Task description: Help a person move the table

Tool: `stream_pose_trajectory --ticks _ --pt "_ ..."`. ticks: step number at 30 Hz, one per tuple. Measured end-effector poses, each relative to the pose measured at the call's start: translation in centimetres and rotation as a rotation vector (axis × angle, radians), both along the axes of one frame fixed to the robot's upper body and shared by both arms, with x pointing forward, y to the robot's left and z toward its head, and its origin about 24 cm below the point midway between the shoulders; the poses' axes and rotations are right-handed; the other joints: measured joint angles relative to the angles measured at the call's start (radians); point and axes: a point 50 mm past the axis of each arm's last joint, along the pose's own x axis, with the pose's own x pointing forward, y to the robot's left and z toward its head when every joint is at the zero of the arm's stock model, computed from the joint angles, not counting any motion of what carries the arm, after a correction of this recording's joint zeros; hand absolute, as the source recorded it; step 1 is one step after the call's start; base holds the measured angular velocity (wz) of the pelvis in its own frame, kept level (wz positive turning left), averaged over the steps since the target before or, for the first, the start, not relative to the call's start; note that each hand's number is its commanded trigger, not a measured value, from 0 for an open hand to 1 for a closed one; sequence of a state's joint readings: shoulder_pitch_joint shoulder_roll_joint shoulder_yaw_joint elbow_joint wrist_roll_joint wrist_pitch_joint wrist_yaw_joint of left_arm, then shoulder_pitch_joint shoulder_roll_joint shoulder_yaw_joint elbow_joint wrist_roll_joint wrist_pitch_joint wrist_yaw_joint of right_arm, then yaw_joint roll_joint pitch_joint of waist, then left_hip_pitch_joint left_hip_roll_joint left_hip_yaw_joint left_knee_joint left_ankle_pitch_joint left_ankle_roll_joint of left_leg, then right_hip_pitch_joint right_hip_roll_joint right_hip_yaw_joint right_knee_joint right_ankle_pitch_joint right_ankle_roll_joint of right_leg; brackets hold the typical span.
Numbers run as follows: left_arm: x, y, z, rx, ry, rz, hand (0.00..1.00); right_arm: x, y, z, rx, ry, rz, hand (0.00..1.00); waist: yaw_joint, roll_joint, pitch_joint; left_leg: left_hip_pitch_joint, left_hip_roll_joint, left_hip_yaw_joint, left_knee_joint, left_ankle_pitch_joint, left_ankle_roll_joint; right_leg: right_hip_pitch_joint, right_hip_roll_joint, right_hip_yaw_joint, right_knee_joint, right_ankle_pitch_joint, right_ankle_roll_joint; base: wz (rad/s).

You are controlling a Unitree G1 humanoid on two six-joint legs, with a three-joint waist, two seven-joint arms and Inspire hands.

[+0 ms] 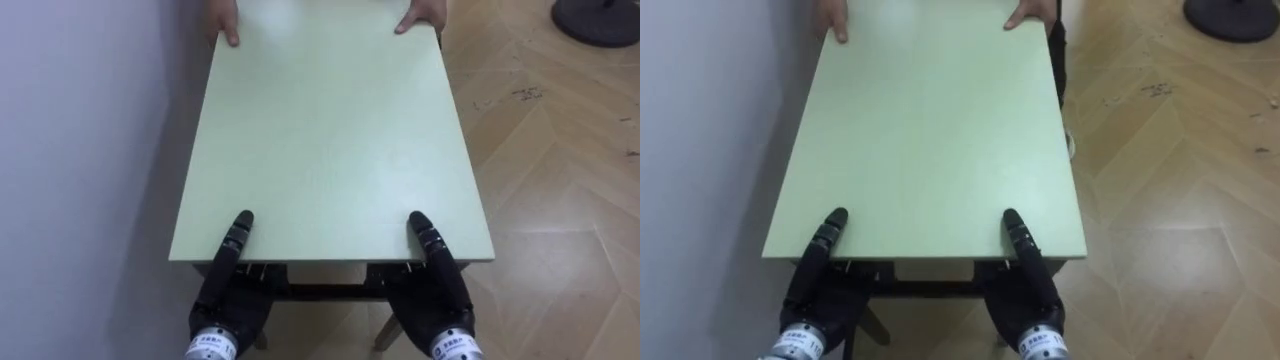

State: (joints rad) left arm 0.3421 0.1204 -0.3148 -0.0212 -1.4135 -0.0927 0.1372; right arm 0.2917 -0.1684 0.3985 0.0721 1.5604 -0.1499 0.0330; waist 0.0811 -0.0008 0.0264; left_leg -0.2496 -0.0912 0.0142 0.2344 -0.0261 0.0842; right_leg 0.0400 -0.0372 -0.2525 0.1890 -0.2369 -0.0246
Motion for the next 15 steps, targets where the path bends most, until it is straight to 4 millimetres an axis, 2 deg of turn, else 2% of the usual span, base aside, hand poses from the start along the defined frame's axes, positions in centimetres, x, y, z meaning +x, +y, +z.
stream_pose_trajectory --ticks 9,15 --pt "-0.40 -0.38 -0.52 -0.015 0.032 -0.003 1.00 -0.05 -0.66 -0.13 -0.023 0.021 0.014 1.00 0.005 -0.003 0.0019 0.016 -0.010 0.012 0.000 -0.017 0.024 0.016 -0.013 0.007 -0.001 0.010 0.017 -0.01" --pt "-0.54 -0.41 -0.80 -0.001 0.041 -0.016 1.00 -0.28 -0.58 -0.59 -0.020 0.042 0.013 1.00 0.006 -0.001 0.0031 0.017 -0.012 0.014 0.006 -0.026 0.037 0.013 -0.013 0.038 -0.003 0.017 0.028 -0.07"
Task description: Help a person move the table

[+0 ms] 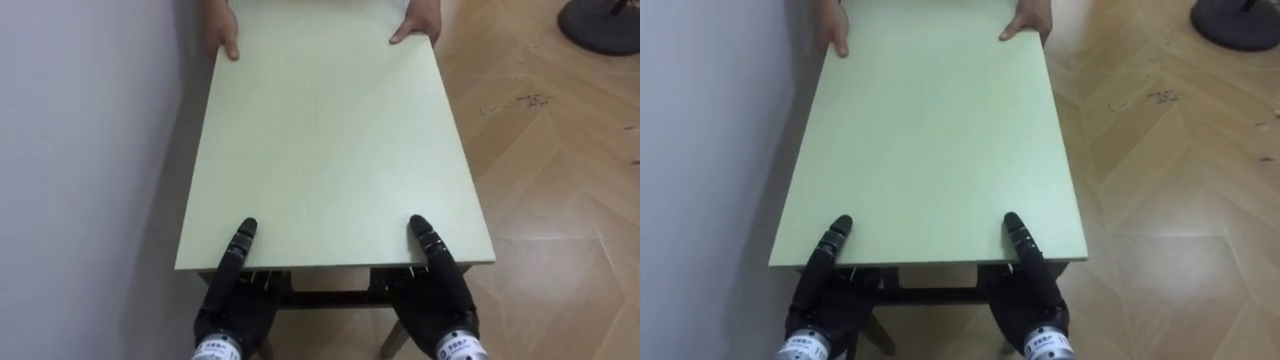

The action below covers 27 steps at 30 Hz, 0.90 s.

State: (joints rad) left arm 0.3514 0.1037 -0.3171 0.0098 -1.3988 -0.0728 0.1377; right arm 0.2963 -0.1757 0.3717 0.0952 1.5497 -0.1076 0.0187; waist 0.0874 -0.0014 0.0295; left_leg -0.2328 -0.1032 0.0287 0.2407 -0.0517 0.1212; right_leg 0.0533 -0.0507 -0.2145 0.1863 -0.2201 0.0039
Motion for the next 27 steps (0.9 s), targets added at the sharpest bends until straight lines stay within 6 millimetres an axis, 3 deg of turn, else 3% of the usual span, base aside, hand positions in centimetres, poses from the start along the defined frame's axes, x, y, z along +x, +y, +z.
stream_pose_trajectory --ticks 9,25,27 --pt "-0.7 0.6 -1.7 0.040 0.017 -0.013 1.00 -1.0 0.4 -1.5 -0.024 0.019 0.012 1.00 -0.002 0.013 -0.0015 0.007 -0.007 0.000 0.000 -0.005 0.009 0.002 -0.004 0.048 0.001 0.001 0.006 -0.01" --pt "-1.4 0.9 -3.6 0.052 0.024 -0.039 1.00 -1.7 0.5 -2.7 -0.027 0.036 0.039 1.00 -0.002 0.021 -0.0068 0.051 -0.015 0.000 -0.012 -0.009 0.013 0.035 -0.012 0.051 0.002 -0.004 0.014 0.00" --pt "-1.5 1.0 -3.8 0.052 0.030 -0.041 1.00 -1.8 0.5 -2.9 -0.030 0.039 0.041 1.00 -0.002 0.023 -0.0116 0.054 -0.015 0.000 -0.015 -0.010 0.013 0.037 -0.012 0.056 0.003 -0.004 0.014 -0.02"
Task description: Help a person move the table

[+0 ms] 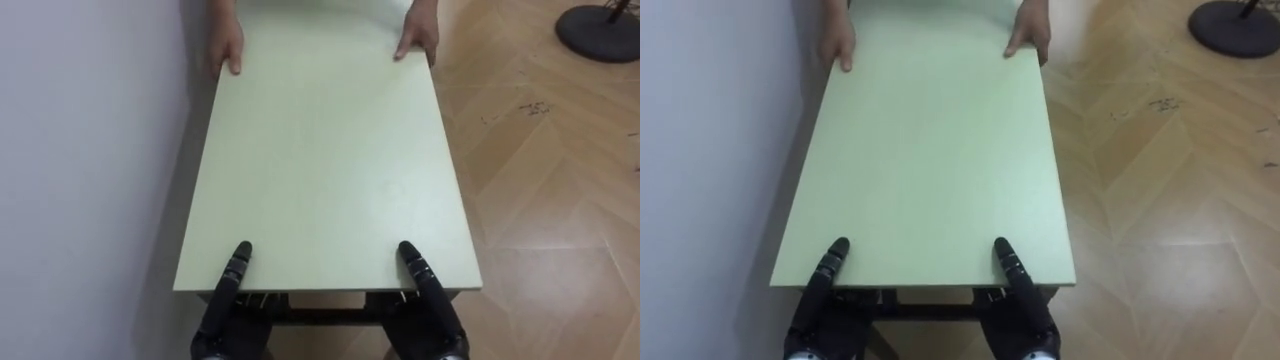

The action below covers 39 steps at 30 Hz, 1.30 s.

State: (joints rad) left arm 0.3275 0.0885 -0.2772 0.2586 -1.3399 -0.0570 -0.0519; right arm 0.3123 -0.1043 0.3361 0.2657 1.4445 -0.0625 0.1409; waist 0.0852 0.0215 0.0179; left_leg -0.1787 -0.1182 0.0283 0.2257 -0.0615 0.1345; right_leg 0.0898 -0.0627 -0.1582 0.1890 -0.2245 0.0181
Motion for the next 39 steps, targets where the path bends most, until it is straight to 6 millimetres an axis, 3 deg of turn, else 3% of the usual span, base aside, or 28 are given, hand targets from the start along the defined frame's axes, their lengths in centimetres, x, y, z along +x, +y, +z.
stream_pose_trajectory --ticks 3,4,5,6,7,8,9,16,29,34,39 --pt "0.0 0.0 -0.1 -0.001 0.005 -0.005 0.98 0.0 -0.1 -0.1 -0.001 0.003 0.005 1.00 0.001 0.003 -0.0008 0.006 0.000 0.001 -0.006 0.000 0.000 0.000 0.001 0.028 0.000 -0.001 0.001 -0.02" --pt "0.0 0.0 -0.2 -0.001 0.005 -0.005 0.76 0.0 -0.1 -0.1 -0.001 0.004 0.008 1.00 0.002 0.003 -0.0007 0.006 0.000 0.001 -0.006 0.001 0.000 0.000 0.001 0.033 -0.001 -0.001 0.001 0.00" --pt "0.0 0.0 -0.2 0.001 0.005 -0.006 0.62 0.0 -0.1 -0.1 0.000 0.004 0.011 1.00 0.002 0.003 -0.0007 0.006 0.000 0.001 -0.007 0.001 0.000 0.001 0.002 0.035 -0.001 -0.001 0.001 0.00" --pt "0.0 0.1 -0.3 0.005 0.003 -0.010 0.51 0.1 -0.1 -0.1 -0.002 0.004 0.012 0.72 0.002 0.004 -0.0007 0.009 0.000 0.002 -0.008 0.001 0.000 0.002 0.002 0.036 -0.001 -0.001 0.001 0.00" --pt "-0.1 0.2 -0.4 0.014 0.001 -0.016 0.00 0.0 -0.1 -0.2 -0.003 0.005 0.014 0.39 0.002 0.004 -0.0008 0.013 0.000 0.002 -0.012 0.001 0.000 0.005 0.002 0.040 -0.001 -0.001 0.001 0.00" --pt "-0.2 0.2 -0.5 0.018 0.003 -0.019 0.00 0.0 -0.1 -0.3 -0.004 0.005 0.016 0.10 0.002 0.003 -0.0008 0.017 0.000 0.003 -0.014 0.002 -0.001 0.007 0.002 0.043 -0.001 -0.001 0.001 0.00" --pt "-0.2 0.2 -0.5 0.023 0.002 -0.023 0.00 0.0 -0.1 -0.3 -0.005 0.004 0.017 0.00 0.002 0.003 -0.0009 0.017 0.000 0.003 -0.014 0.002 -0.001 0.007 0.002 0.042 -0.001 -0.001 0.001 0.00" --pt "-0.5 1.0 -1.6 0.236 -0.004 -0.213 0.00 -1.1 -0.7 -1.6 -0.090 -0.021 0.134 0.00 -0.003 0.002 -0.0004 0.024 0.001 0.009 -0.022 0.005 -0.003 0.009 0.002 0.045 -0.002 -0.001 0.002 -0.01" --pt "-0.8 0.4 -1.8 0.242 -0.010 -0.337 0.00 -2.0 -0.9 -2.3 -0.133 -0.001 0.273 0.00 -0.007 -0.008 -0.0025 0.030 -0.002 -0.004 -0.019 0.004 -0.008 0.015 0.003 0.024 -0.001 -0.001 0.002 -0.04" --pt "-2.1 0.1 -3.0 0.267 0.074 -0.438 0.00 -2.2 -1.0 -2.4 -0.132 0.007 0.286 0.00 -0.031 -0.007 -0.0026 0.030 -0.003 -0.010 -0.020 0.004 -0.009 0.016 0.003 0.018 -0.001 -0.001 0.002 -0.05" --pt "-2.3 0.2 -3.1 0.267 0.086 -0.457 0.00 -2.5 -1.3 -2.6 -0.126 0.034 0.311 0.00 -0.047 -0.005 -0.0041 0.033 -0.004 -0.017 -0.019 0.006 -0.011 0.019 0.005 0.016 -0.002 -0.001 0.002 -0.08"
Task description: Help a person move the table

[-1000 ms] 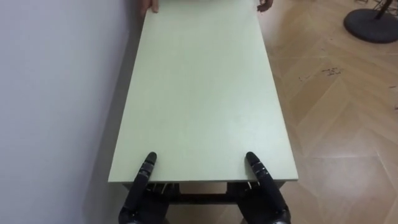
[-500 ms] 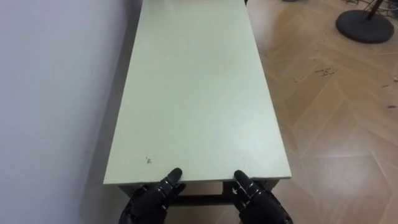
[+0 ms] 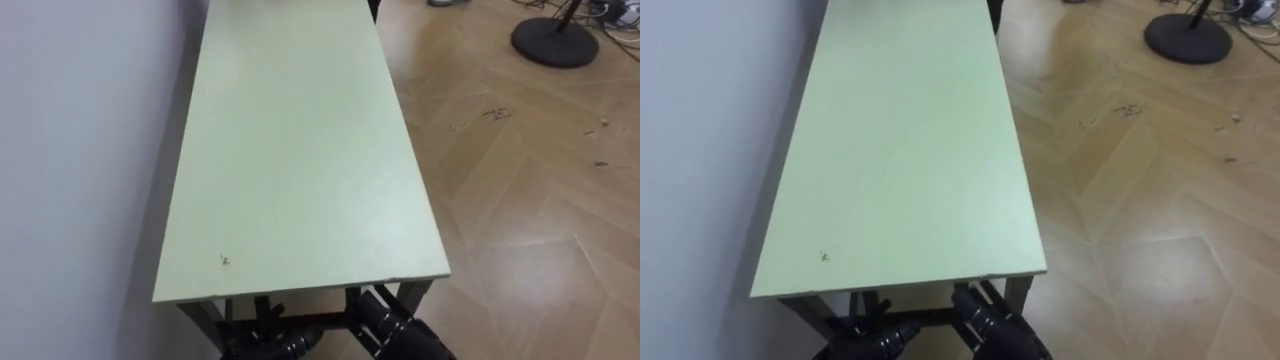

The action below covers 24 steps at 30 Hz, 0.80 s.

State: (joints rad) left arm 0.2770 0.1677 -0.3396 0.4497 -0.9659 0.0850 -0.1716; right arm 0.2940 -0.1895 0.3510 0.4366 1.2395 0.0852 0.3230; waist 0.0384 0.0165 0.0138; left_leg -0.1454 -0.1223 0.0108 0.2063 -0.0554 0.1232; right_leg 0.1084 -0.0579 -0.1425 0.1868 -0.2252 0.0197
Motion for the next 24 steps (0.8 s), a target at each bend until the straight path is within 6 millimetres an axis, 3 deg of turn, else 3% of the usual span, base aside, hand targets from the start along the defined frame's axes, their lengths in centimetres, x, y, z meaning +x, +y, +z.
stream_pose_trajectory --ticks 3,6,11,13,18,20,24 --pt "-0.1 0.1 0.0 0.001 0.006 -0.005 0.00 0.0 -0.1 0.0 -0.001 0.003 0.003 0.00 -0.006 0.001 0.0001 0.002 0.000 -0.007 0.000 0.001 -0.001 -0.001 0.001 0.000 -0.001 0.000 0.000 -0.09" --pt "-0.2 0.1 -0.1 0.005 0.016 -0.015 0.00 -0.1 -0.1 -0.1 -0.005 0.005 0.005 0.00 -0.006 0.001 0.0003 0.007 -0.014 -0.049 0.001 0.001 0.001 -0.002 0.003 0.000 0.000 0.000 -0.001 -0.22" --pt "-1.2 0.7 -1.2 0.068 0.061 -0.065 0.00 -1.0 -1.0 -1.8 -0.113 0.075 0.080 0.00 -0.009 -0.004 0.0013 0.014 -0.026 -0.101 0.001 0.002 0.000 0.001 0.010 -0.008 0.000 0.003 -0.005 -0.07" --pt "-1.6 1.0 -1.6 0.100 0.072 -0.095 0.00 -1.8 -1.6 -2.5 -0.178 0.108 0.124 0.00 -0.010 -0.006 0.0007 0.009 -0.031 -0.123 0.002 0.006 -0.003 -0.003 0.010 -0.033 0.000 0.003 -0.005 0.10" --pt "-1.8 1.8 -2.1 0.124 0.087 -0.070 0.00 -2.7 -2.3 -3.4 -0.273 0.163 0.194 0.00 -0.006 -0.016 -0.0025 0.001 -0.030 -0.127 0.001 0.013 -0.013 -0.009 0.011 -0.059 -0.001 0.003 -0.006 0.05" --pt "-2.2 2.5 -2.9 0.156 0.129 -0.059 0.00 -3.4 -3.1 -4.1 -0.339 0.227 0.208 0.00 -0.007 -0.018 -0.0072 0.007 -0.031 -0.132 0.001 0.013 -0.013 -0.003 0.011 -0.060 0.002 0.004 -0.006 0.04" --pt "-2.4 3.2 -3.2 0.185 0.144 -0.040 0.00 -3.7 -4.0 -4.5 -0.404 0.273 0.202 0.00 -0.006 -0.026 -0.0069 0.022 -0.032 -0.132 -0.001 0.012 -0.011 0.011 0.010 -0.059 -0.002 0.004 -0.007 0.00"
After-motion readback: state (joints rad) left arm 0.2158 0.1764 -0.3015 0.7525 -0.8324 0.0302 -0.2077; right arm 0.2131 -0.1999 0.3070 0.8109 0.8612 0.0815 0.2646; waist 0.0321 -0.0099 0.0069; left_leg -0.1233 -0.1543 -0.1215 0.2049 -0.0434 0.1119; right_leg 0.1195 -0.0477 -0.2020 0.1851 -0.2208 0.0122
